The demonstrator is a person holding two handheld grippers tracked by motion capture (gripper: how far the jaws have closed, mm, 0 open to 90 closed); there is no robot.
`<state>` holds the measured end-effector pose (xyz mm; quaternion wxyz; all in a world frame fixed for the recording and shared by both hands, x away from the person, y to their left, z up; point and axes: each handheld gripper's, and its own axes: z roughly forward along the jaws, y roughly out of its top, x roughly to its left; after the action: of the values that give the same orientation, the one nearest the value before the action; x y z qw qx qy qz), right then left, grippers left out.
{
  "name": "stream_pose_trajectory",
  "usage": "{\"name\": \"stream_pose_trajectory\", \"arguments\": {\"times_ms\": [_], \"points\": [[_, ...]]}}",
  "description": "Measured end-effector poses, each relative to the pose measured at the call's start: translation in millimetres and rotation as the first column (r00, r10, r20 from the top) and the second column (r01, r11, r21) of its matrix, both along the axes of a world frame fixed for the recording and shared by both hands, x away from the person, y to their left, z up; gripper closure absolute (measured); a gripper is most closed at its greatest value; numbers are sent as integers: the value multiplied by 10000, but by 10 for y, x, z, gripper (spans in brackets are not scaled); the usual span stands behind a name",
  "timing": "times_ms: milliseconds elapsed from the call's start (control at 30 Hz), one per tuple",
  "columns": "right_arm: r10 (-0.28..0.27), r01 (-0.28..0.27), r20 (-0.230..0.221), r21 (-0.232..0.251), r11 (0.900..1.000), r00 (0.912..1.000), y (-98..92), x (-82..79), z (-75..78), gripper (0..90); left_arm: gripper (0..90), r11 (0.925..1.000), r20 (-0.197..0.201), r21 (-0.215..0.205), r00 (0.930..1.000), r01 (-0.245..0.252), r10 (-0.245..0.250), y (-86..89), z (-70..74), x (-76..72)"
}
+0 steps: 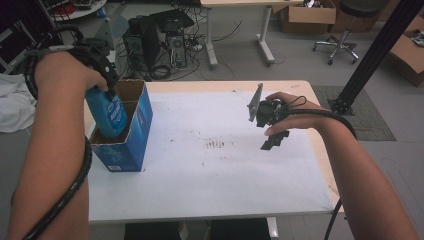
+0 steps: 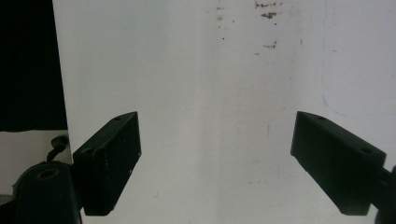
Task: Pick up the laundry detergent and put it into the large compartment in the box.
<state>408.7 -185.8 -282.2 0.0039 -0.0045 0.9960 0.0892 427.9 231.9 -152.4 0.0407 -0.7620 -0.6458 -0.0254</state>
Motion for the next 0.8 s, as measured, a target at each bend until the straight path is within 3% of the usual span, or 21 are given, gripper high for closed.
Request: {"name": "stream_pose_trajectory", "arguments": {"times_ms": [233,500,800], "points": [[47,-47,-36,-7,10000,10000,15,-2,0,161,387,9999,-204,-144,9998,16,-19,50,-272,15],[41,-41,-58,13,10000,10000,14,-10,0,162,387,9998,-177,-183,9998,-36,33,79,-603,26],[10,-10,-18,51,10000,10000,4,-7,15,161,387,9999,-205,-161,9998,-58,55,80,-831,37]]}}
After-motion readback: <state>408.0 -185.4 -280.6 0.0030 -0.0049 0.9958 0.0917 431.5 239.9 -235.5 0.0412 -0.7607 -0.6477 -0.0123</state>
